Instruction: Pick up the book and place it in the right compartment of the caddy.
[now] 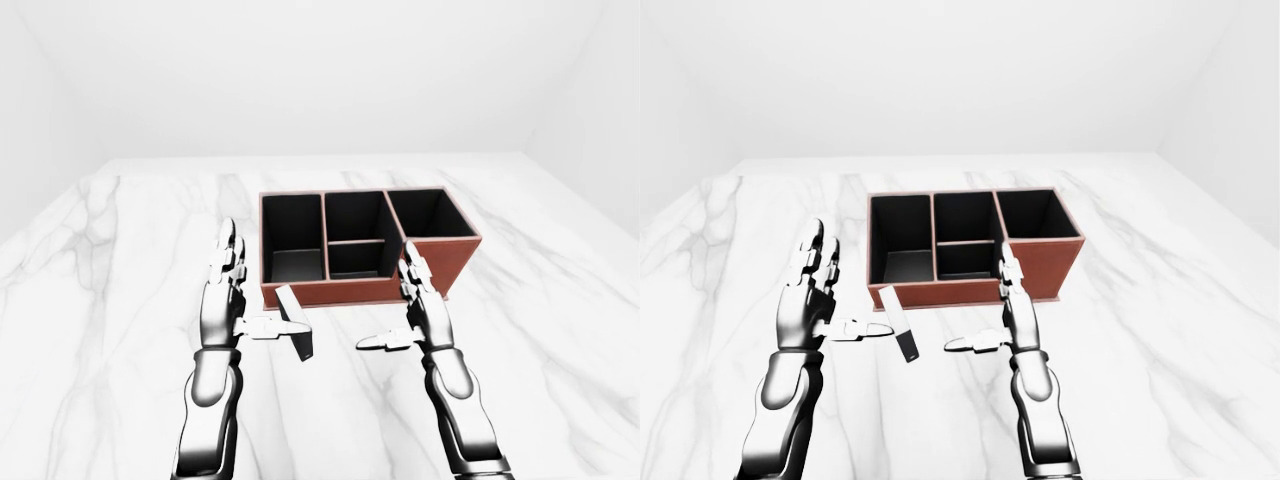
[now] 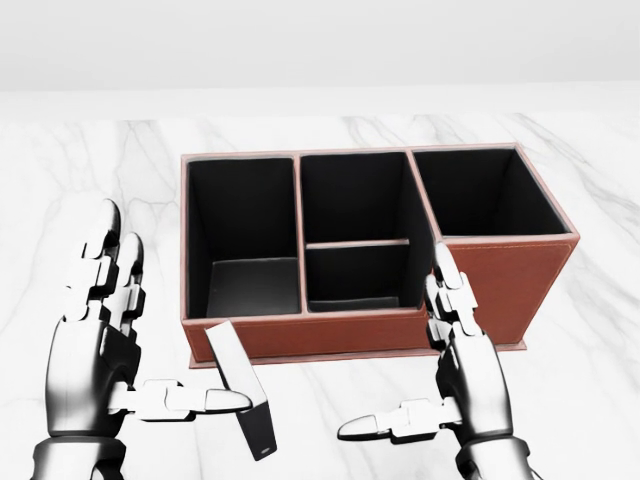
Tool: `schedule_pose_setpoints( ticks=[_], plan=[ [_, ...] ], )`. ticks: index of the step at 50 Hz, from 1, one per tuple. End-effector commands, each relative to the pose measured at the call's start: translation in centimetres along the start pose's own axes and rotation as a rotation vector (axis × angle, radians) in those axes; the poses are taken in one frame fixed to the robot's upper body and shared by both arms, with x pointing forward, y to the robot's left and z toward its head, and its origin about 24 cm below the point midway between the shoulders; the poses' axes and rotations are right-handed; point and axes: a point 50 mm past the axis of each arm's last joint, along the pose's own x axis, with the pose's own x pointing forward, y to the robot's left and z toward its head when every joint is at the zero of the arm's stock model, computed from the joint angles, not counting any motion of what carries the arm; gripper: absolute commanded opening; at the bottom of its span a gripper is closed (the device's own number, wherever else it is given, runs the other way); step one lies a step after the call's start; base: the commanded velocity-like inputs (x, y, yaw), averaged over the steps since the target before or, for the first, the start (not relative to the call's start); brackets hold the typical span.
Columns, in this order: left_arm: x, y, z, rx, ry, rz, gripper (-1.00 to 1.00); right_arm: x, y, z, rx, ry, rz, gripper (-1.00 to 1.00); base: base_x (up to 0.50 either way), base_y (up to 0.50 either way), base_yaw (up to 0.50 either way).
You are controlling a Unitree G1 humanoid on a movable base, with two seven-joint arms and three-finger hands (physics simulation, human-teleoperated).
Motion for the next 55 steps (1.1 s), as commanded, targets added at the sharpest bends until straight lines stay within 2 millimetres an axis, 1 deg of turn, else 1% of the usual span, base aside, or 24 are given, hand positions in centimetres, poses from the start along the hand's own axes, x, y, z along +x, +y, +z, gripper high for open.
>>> schedule_pose_setpoints(
  ticks=[1,4,5,7,9,12,14,17,20,23,25,27,28,31,35,55],
  plan=[
    [0.0,-0.1,0.0,-0.008,0.0,-0.006,1.0,0.0,0.1,-0.1,-0.003,0.005,0.002,1.0,0.0,0.0,0.0],
    [0.2,-0.1,0.0,0.014,-0.004,0.003,1.0,0.0,0.1,-0.1,-0.004,0.004,0.004,1.0,0.0,0.0,0.0],
    [0.1,-0.2,0.5,0.004,-0.022,-0.005,1.0,0.0,0.1,-0.1,-0.003,0.005,0.004,1.0,0.0,0.0,0.0],
    [0.1,-0.1,-0.4,-0.014,0.014,0.003,1.0,-0.5,0.2,-0.9,-0.006,0.041,0.004,1.0,0.0,0.0,0.0],
    [0.1,-0.1,-0.5,-0.013,0.019,0.003,1.0,-0.6,0.3,-1.5,-0.018,0.066,0.006,1.0,0.0,0.0,0.0],
    [0.1,-0.1,0.1,-0.006,-0.007,0.005,1.0,-0.6,0.5,-2.3,-0.015,0.101,0.007,1.0,0.0,0.0,0.0],
    [0.1,-0.1,0.2,-0.004,-0.01,0.005,1.0,-0.6,0.5,-2.6,-0.016,0.114,0.008,1.0,0.0,0.0,0.0],
    [0.1,-0.1,-0.3,-0.003,0.011,0.002,1.0,-0.6,0.6,-2.7,-0.024,0.119,0.007,1.0,0.0,0.0,0.0],
    [0.1,-0.1,0.2,-0.003,-0.009,0.002,1.0,-0.7,0.6,-2.5,-0.033,0.113,0.004,1.0,0.0,0.0,0.0],
    [0.1,-0.1,0.2,-0.001,-0.008,0.001,1.0,-0.7,0.7,-2.9,-0.037,0.13,0.004,1.0,0.0,0.0,0.0],
    [0.0,-0.2,0.3,0.001,-0.013,0.0,1.0,-0.8,0.9,-3.5,-0.038,0.153,0.006,1.0,0.0,0.0,0.0],
    [0.0,-0.1,0.0,0.002,-0.001,-0.001,1.0,-0.8,1.0,-3.9,-0.037,0.17,0.009,1.0,0.0,0.0,0.0],
    [0.0,-0.1,0.0,0.003,-0.001,-0.001,1.0,-0.9,1.2,-4.4,-0.038,0.194,0.013,1.0,0.0,0.0,0.0],
    [0.0,-0.2,0.4,0.006,-0.016,-0.002,1.0,-1.0,1.5,-5.2,-0.039,0.227,0.019,1.0,0.0,0.0,0.0],
    [0.0,-0.2,0.1,0.005,-0.007,-0.004,1.0,-1.2,2.1,-6.3,-0.045,0.279,0.032,1.0,0.0,0.0,0.0],
    [-0.1,-0.3,0.0,0.004,0.002,-0.009,1.0,-1.4,3.6,-7.9,-0.044,0.349,0.063,1.0,0.0,0.0,0.0]
  ],
)
